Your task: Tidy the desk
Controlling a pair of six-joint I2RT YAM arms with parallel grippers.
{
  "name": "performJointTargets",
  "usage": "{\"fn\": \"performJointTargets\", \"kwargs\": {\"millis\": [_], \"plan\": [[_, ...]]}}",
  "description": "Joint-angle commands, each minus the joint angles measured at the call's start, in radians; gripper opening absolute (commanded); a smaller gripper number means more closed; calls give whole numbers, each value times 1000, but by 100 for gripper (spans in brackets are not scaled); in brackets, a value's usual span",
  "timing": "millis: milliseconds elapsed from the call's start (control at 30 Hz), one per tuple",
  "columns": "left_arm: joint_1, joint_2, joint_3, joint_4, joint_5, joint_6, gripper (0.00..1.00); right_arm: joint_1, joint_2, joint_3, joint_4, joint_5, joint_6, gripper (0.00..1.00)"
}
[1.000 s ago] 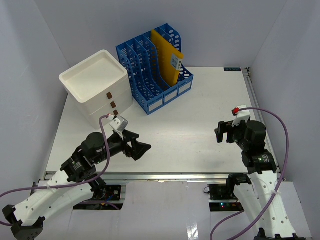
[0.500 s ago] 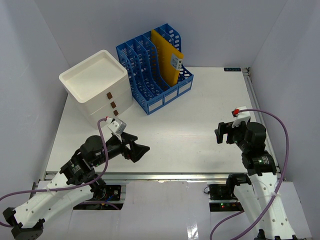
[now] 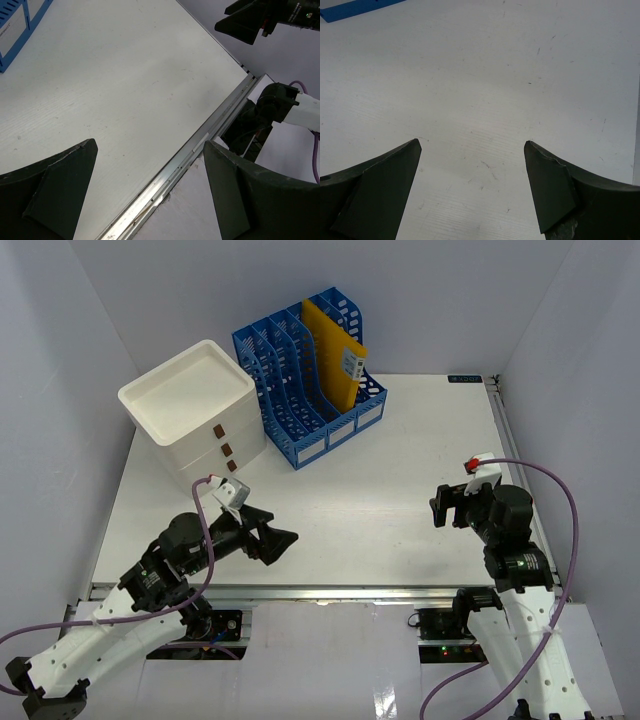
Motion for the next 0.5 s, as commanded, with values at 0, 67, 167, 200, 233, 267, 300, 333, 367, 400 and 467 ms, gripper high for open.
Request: {"fn": "performJointTargets", "kwargs": {"millis": [0, 67, 167, 200, 233, 267, 300, 333, 367, 400, 467], "plan": [[2, 0, -2, -6, -6, -7, 98, -4, -9, -3, 44, 12, -1, 90], [2, 4, 1, -9, -7, -7, 98, -4, 2, -1, 40, 1, -7, 90], [2, 11, 2, -16, -15, -10, 98, -4, 33, 6, 37, -25, -24, 90], [2, 12, 1, -18, -19, -13, 98, -4, 44, 8, 36, -32, -36, 90], [2, 11, -2, -18, -25, -15, 98, -4, 53, 11, 36, -35, -53, 90], [2, 9, -4, -17, -33, -13, 98, -4, 60, 14, 38, -35, -76, 90], [2, 9, -4, -18, -40, -7, 98, -4, 62, 13, 42, -29, -99, 90], [2, 9, -4, -19, -51, 1, 98, -4, 61, 11, 50, -24, -118, 90], [2, 9, -4, -18, -64, 10, 98, -4, 60, 9, 58, -24, -133, 90], [2, 9, -4, -17, -75, 15, 98, -4, 61, 9, 63, -28, -144, 90], [2, 14, -4, -18, -119, 24, 98, -4, 71, 10, 71, -45, -148, 90]]}}
